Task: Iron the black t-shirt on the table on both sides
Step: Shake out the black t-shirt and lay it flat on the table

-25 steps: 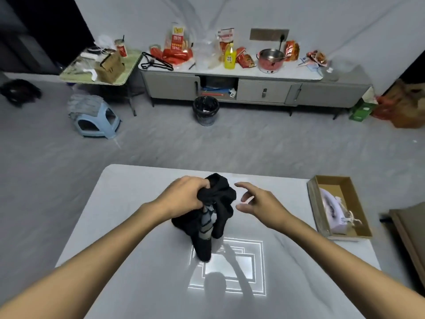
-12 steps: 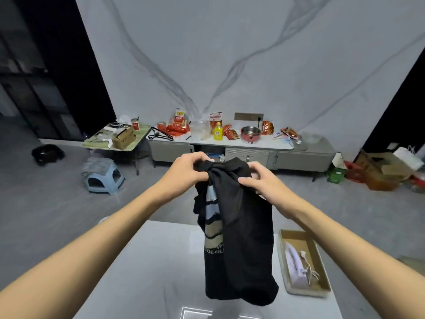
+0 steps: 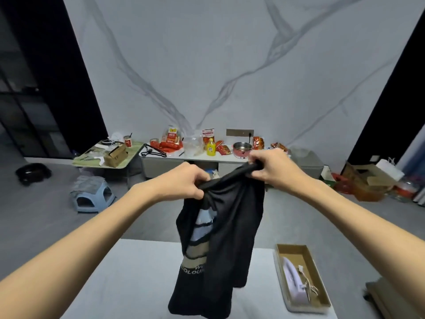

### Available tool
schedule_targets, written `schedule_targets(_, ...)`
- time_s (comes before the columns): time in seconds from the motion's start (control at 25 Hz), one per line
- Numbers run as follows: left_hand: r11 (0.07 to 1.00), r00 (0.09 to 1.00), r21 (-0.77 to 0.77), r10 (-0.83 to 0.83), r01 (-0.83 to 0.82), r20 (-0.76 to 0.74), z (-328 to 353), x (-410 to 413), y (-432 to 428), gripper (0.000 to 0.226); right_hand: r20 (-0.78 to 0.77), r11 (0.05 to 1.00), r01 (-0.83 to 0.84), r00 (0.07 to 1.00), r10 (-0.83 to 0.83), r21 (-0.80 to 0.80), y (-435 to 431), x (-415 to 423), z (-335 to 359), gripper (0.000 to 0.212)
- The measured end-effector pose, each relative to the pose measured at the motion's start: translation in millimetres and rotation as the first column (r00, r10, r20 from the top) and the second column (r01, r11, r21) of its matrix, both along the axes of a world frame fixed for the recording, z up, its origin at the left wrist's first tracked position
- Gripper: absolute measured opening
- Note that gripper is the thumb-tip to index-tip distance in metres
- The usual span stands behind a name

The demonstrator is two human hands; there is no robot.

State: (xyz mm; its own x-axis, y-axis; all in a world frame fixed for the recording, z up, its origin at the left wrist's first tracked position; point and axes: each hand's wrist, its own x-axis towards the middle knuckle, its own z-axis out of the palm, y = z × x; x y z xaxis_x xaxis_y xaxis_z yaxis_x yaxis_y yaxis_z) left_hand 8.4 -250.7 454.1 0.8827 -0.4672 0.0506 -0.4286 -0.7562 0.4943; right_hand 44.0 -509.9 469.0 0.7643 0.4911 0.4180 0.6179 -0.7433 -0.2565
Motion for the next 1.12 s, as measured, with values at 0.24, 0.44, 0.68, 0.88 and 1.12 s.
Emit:
schedule_targets(0.24, 0.997, 0.999, 0.069, -0.019, 0.016, 0.043, -3.1, -5.8, 17.6, 0.033, 0.491, 0.988, -0.152, 0.861, 0.133, 0.000, 20.9, -16.7, 33.8, 0.011)
schedule_targets(0.44, 0.979, 0.932, -0.010, 0.197, -0.204, 0.305, -18.7, -11.0, -4.4, 0.043, 0.453, 0.951, -0.213, 0.887, 0.092, 0.224, 26.1, -14.1, 44.8, 0.021)
schedule_targets(0.68, 0.892, 0.934, -0.352, 0.340, -0.282, 0.113, -39.6, -9.0, -44.3, 0.020, 0.400, 0.941, -0.193, 0.914, 0.068, 0.280, 19.2, -14.1, 47.7, 0.027)
schedule_targets(0.88, 0.827, 0.903, -0.377, 0.425, -0.417, -0.067, -52.2, -10.3, -20.9, 0.022, 0.379, 0.965, -0.076, 0.925, -0.026, 0.252, -12.7, -8.3, 44.6, 0.023)
schedule_targets(1.12, 0.923, 0.915, -0.169, 0.371, -0.345, 0.159, -13.1, -2.1, 7.6, 0.017, 0.453, 0.998, 0.051, 0.891, -0.033, -0.029, -37.6, 1.4, 40.5, 0.029)
